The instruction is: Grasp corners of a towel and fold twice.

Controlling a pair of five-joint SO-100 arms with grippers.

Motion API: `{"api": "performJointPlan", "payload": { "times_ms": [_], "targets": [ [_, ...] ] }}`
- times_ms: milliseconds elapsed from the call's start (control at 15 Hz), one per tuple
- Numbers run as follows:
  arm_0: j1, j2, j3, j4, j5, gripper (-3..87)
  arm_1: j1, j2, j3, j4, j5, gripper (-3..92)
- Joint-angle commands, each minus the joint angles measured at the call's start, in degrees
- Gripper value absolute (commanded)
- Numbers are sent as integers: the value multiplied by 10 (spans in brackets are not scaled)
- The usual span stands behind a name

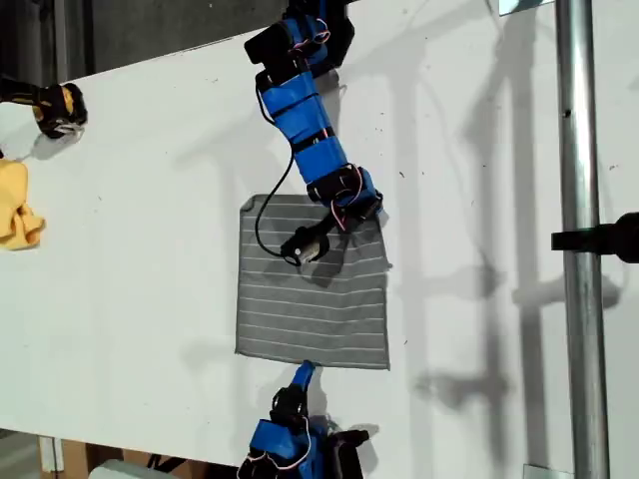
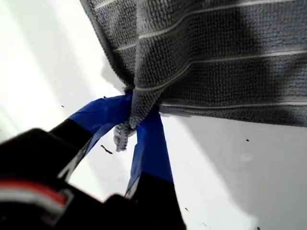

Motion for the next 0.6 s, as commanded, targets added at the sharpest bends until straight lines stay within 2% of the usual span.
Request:
{"api": "performJointPlan", "payload": {
  "times_ms": [0,267,533],
  "targets": [
    [26,-133,-126,-4,-5,-16,-4,4,-32,-7,0,-1],
    [105,-405,-348,-26,56,-16,1,5,-33,-6,-2,-2],
    [178,-624,-545,14,160,-16,2,6,-33,-4,-4,-2]
  ]
}}
